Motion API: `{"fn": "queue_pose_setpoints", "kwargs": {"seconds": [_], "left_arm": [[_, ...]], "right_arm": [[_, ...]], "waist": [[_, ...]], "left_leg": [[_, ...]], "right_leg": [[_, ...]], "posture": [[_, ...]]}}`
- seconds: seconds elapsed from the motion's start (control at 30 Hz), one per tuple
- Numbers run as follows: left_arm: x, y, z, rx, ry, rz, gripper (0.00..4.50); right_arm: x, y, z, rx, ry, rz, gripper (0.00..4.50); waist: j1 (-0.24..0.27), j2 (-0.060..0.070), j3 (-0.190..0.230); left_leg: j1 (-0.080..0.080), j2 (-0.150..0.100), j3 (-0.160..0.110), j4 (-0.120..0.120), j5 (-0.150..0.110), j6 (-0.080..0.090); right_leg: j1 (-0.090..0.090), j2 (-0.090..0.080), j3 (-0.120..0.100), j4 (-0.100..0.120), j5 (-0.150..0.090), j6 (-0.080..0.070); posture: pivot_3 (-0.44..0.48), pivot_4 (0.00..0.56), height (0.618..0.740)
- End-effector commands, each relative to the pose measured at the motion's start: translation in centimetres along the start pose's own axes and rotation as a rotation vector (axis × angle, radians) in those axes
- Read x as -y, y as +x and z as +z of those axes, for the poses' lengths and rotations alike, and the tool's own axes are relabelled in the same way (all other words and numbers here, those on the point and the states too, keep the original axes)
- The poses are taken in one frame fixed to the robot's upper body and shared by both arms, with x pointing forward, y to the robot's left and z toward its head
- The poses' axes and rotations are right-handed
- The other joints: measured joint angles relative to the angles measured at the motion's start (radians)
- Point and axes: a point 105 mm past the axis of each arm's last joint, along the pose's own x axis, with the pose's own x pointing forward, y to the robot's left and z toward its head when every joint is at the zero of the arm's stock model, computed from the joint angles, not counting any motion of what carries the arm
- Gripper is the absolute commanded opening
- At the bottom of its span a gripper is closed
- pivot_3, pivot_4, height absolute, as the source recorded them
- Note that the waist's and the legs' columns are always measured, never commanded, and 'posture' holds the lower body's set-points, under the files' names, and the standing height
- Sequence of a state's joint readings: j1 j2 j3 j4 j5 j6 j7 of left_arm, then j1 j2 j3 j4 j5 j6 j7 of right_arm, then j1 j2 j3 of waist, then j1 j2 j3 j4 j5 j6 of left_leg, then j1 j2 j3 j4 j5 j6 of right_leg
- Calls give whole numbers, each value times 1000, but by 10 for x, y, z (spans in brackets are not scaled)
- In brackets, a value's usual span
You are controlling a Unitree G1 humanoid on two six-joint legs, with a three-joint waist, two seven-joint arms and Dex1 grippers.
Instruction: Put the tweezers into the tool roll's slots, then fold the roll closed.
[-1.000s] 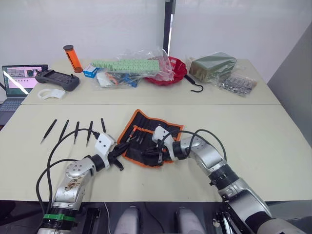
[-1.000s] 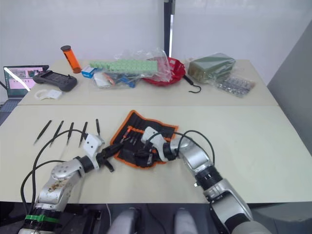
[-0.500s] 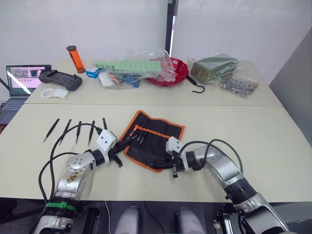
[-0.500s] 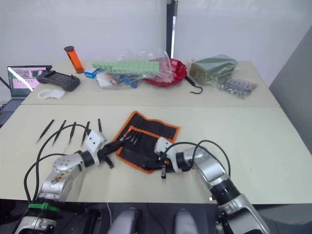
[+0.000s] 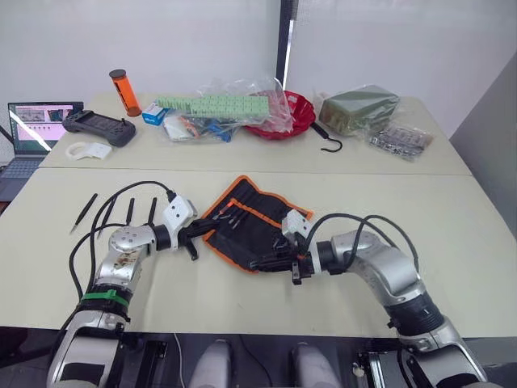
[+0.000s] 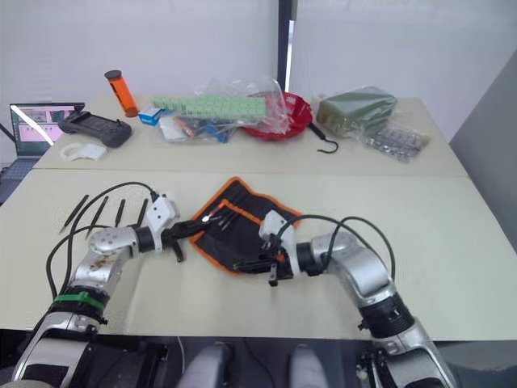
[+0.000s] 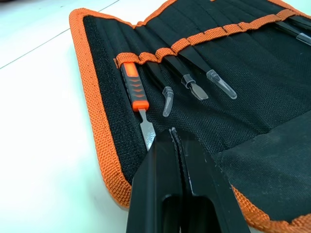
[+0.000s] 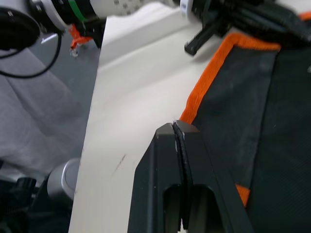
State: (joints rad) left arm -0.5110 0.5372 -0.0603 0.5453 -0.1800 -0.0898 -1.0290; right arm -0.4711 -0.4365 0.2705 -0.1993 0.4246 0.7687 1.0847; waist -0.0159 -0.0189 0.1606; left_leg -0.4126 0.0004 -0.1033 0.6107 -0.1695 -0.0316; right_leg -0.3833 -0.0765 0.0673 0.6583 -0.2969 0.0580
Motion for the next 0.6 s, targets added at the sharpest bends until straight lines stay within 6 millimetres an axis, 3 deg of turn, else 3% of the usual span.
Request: {"fn": "queue_pose_setpoints", "kwargs": {"seconds": [0.03,0.2,0.33,0.5,0.6], "left_arm": [[-17,-4,26,57,85,8,25],[-33,-21,50,116,117,26,25],[-40,-45,72,182,89,59,25],[-35,-67,73,164,54,116,25],[-28,-81,71,147,12,177,25]], "right_arm": [[-1,-10,33,94,-85,-23,0],[7,-19,49,128,-123,-84,0],[21,-27,57,163,-156,-169,0],[29,-33,52,143,-190,-183,0],[33,-40,60,176,-225,-187,0]], "waist": [[-1,-2,1],[-6,-5,3],[-18,-6,5],[-28,-5,5],[-31,-5,6]], "left_leg": [[-3,0,0,1,0,0],[-4,0,0,0,0,0],[-4,0,-1,-1,0,0],[-4,0,-1,-1,0,0],[-3,0,-1,-2,0,0]], "right_leg": [[-3,0,0,2,0,0],[-5,0,0,4,0,0],[-6,0,0,5,0,0],[-6,0,0,5,0,-1],[-6,0,0,5,1,-1]], "posture": [[0,150,740],[0,150,740],[0,150,740],[0,150,740],[0,150,740]]}}
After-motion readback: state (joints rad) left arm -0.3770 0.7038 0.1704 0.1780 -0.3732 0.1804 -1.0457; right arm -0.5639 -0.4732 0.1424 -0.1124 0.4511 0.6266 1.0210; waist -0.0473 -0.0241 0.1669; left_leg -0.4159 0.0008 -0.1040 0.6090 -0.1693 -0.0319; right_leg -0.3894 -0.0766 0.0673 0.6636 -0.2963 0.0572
